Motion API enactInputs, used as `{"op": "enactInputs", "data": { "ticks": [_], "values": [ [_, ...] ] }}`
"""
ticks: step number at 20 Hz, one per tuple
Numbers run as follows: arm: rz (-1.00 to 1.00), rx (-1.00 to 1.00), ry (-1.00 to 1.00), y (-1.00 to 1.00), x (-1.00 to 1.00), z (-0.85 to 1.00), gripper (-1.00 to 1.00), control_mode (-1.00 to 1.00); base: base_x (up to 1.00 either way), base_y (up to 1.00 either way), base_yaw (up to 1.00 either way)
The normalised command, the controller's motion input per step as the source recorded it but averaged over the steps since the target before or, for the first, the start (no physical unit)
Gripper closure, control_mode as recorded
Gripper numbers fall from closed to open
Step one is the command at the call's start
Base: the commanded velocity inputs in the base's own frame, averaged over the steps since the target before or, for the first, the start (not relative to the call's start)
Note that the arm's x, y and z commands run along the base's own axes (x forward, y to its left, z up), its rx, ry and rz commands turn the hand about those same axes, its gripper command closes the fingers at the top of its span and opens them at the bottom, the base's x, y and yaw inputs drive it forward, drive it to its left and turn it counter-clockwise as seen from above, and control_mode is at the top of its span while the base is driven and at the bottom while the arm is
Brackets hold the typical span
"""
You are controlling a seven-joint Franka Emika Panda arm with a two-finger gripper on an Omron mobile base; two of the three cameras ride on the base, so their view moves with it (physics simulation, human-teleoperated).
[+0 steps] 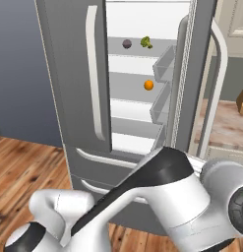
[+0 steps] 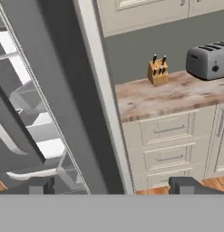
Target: Place the eggplant in the correct fridge rack based on whether it is a fruit or vegetable. Finally, close the fridge door.
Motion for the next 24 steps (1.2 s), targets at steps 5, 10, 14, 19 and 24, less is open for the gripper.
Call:
{"op": "enactInputs", "data": {
  "ticks": [5, 10, 14, 19, 24],
  "values": [
    [0.02, -0.04, -0.03, -0.32, 0.60, -0.58, -1.00, -1.00, 0.00, 0.00, 0.00],
    [0.01, 0.00, 0.00, -0.41, 0.67, -0.30, -1.00, -1.00, 0.00, 0.00, 0.00],
    [0.00, 0.00, 0.00, -0.13, 0.74, -0.22, -1.00, -1.00, 0.00, 0.00, 0.00],
    [0.00, 0.00, 0.00, 0.01, 0.71, -0.03, -1.00, -1.00, 0.00, 0.00, 0.00],
    [0.01, 0.00, 0.00, 0.11, 0.62, 0.00, -1.00, -1.00, 0.00, 0.00, 0.00]
  ]
}}
